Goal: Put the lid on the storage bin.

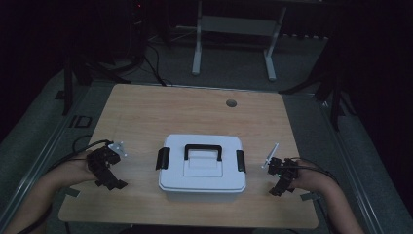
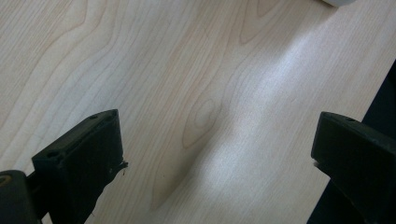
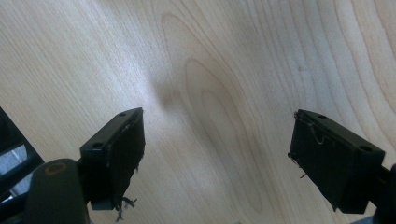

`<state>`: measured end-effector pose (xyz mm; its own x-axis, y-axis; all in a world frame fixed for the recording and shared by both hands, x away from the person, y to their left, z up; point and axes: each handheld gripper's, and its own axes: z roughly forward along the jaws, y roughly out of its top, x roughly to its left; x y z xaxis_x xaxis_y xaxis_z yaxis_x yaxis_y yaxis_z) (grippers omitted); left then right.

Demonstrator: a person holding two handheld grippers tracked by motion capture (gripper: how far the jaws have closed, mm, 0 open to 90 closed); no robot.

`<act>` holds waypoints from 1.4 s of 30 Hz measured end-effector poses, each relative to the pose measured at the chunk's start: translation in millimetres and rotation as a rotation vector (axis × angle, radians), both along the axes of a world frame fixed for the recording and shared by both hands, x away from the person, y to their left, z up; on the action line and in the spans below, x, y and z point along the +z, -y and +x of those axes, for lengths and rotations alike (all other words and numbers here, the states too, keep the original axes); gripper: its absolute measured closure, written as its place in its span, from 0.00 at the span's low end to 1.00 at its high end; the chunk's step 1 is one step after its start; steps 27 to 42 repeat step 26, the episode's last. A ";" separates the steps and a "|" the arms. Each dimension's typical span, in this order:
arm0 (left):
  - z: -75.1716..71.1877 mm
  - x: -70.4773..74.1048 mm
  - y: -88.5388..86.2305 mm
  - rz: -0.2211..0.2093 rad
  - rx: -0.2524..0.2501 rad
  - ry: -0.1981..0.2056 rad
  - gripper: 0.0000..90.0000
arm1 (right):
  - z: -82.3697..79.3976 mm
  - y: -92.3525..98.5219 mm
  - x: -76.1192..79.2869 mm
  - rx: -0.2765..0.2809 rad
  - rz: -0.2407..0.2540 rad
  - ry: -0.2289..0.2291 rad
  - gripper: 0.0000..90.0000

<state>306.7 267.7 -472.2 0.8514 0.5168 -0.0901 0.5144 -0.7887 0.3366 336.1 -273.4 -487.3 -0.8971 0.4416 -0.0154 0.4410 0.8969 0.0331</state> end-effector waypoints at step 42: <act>-12.7 -27.7 -36.7 -0.028 0.089 -0.012 0.02 | -2.2 11.9 0.1 -0.003 0.046 0.076 0.17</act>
